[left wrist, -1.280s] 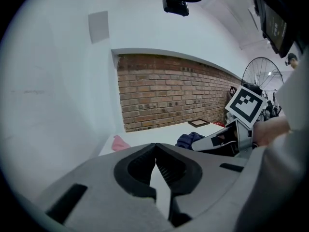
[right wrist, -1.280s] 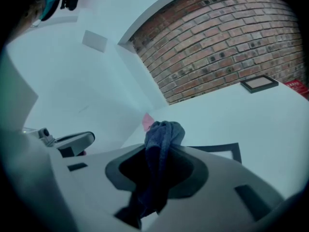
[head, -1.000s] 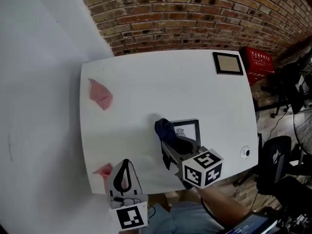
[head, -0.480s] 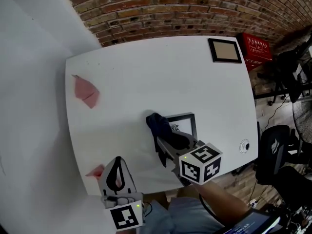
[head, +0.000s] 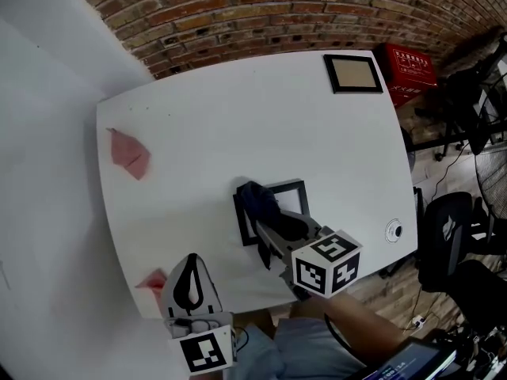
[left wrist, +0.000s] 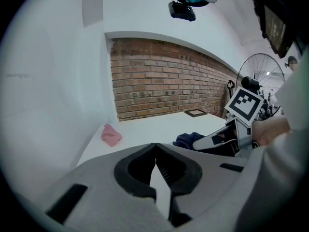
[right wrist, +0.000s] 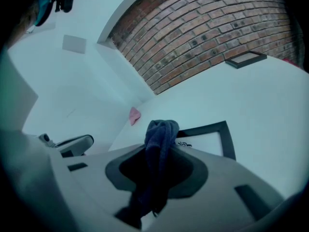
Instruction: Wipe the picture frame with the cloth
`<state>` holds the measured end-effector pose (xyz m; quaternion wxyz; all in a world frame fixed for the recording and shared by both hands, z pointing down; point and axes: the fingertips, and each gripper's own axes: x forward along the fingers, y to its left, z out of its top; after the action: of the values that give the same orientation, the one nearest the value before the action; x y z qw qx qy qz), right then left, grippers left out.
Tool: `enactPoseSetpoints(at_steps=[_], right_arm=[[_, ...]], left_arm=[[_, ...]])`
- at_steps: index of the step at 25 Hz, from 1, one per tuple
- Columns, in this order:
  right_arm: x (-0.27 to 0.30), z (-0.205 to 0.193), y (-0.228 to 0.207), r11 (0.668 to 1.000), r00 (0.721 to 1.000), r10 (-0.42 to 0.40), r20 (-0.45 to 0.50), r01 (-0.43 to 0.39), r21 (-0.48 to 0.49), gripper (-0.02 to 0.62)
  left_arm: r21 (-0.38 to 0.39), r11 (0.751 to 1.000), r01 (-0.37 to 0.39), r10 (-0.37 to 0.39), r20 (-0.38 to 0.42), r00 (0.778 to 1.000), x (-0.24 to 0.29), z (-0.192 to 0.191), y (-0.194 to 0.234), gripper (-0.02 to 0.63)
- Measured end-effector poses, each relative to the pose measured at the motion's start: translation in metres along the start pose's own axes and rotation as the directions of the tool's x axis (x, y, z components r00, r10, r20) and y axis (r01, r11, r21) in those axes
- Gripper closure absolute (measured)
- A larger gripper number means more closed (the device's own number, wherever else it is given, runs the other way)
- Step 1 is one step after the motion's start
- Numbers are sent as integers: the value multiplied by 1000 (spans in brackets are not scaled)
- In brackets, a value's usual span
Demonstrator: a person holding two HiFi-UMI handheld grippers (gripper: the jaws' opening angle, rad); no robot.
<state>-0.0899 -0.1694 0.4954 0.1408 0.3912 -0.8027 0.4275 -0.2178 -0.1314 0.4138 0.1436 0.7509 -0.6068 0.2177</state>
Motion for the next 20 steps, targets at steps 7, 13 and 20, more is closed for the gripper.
enactPoseSetpoints(at_steps=[7, 13, 20], right_arm=[[-12, 1, -13, 1000, 1000, -17, 22, 16, 27, 488], [-23, 2, -23, 998, 999, -30, 41, 28, 53, 488], [-33, 3, -34, 996, 997, -42, 62, 37, 84, 488]], left_arm=[[17, 1000, 21, -21, 2, 1000, 2, 3, -15, 597], [41, 998, 37, -37, 13, 999, 3, 8, -26, 597], [89, 995, 51, -54, 29, 998, 6, 14, -35, 597]])
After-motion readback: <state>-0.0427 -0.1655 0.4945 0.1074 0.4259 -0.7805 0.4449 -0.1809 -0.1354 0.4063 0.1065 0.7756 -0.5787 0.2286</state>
